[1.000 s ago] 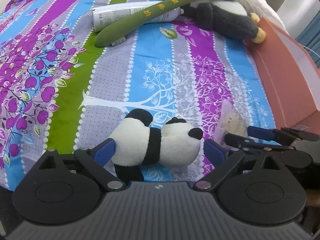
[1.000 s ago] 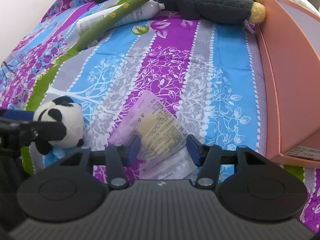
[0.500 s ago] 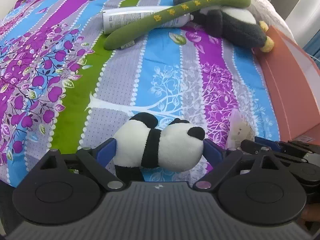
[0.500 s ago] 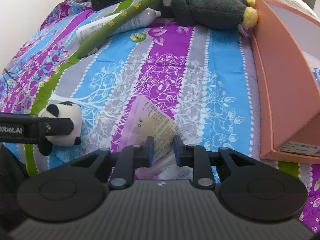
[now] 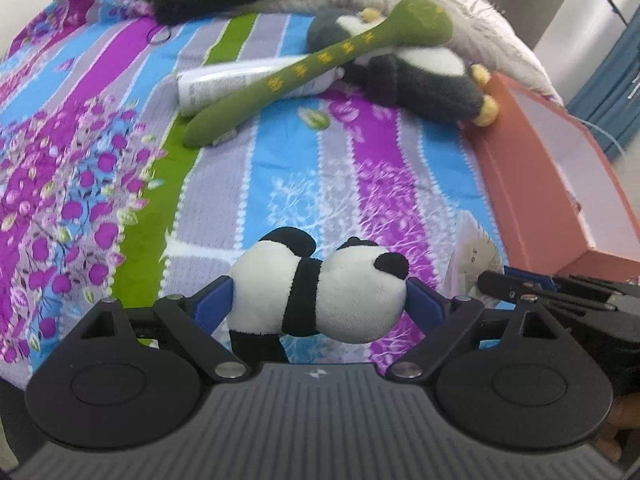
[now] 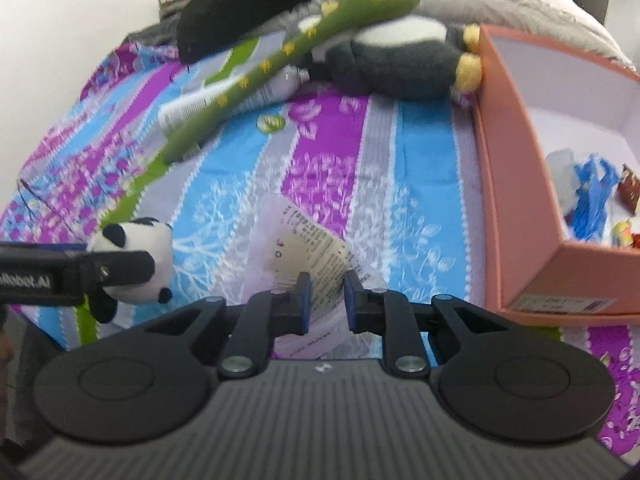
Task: Organize soft objects
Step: 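Carry the panda with left gripper while right carries the bag over the box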
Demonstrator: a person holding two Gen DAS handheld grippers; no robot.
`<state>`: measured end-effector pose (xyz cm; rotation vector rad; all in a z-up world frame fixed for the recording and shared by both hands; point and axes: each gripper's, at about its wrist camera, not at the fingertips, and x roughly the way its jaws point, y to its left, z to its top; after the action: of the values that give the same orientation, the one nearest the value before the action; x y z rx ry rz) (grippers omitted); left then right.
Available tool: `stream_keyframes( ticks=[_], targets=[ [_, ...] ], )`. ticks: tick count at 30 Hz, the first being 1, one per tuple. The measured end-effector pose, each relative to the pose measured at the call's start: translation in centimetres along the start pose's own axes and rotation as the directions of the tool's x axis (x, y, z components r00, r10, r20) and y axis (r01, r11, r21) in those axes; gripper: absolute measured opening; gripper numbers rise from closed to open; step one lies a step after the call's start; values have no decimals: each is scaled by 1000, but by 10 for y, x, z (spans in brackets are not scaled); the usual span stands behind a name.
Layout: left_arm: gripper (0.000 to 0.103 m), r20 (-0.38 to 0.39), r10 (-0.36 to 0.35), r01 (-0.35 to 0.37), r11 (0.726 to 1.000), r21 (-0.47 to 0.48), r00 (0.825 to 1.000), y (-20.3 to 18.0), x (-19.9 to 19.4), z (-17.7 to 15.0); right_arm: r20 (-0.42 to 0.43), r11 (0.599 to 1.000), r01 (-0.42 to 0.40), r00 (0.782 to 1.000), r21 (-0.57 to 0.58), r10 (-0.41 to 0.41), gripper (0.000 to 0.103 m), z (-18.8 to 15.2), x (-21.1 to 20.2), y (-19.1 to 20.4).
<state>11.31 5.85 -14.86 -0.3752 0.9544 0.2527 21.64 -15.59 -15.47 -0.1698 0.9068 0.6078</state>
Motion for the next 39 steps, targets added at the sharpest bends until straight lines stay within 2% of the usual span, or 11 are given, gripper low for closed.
stream_keyframes(
  ticks=[7, 13, 20, 25, 30, 32, 39],
  targets=[
    [93, 67, -49, 46, 998, 47, 997, -16, -32, 23, 100, 1000, -3, 995, 3, 3, 21, 28, -43, 0],
    [93, 148, -94, 77, 990, 116, 984, -37, -60, 55, 196, 1000, 14, 981, -9, -12, 21, 53, -81, 0],
    [93, 227, -180, 134, 970, 205, 957, -78, -89, 97, 317, 999, 52, 947, 4, -51, 21, 79, -128, -12],
    [93, 265, -273, 204, 944, 261, 925, -113, -103, 118, 373, 994, 91, 922, 52, -104, 21, 88, -156, -32],
    [93, 252, -335, 250, 915, 317, 908, -153, -102, 134, 404, 984, 132, 899, 123, -171, 21, 84, -172, -61],
    [93, 236, -355, 269, 905, 331, 904, -169, -96, 137, 397, 977, 152, 896, 149, -200, 21, 82, -172, -73],
    [93, 129, -389, 314, 866, 390, 912, -228, -47, 141, 300, 946, 195, 915, 260, -271, 21, 69, -146, -126]
  ],
)
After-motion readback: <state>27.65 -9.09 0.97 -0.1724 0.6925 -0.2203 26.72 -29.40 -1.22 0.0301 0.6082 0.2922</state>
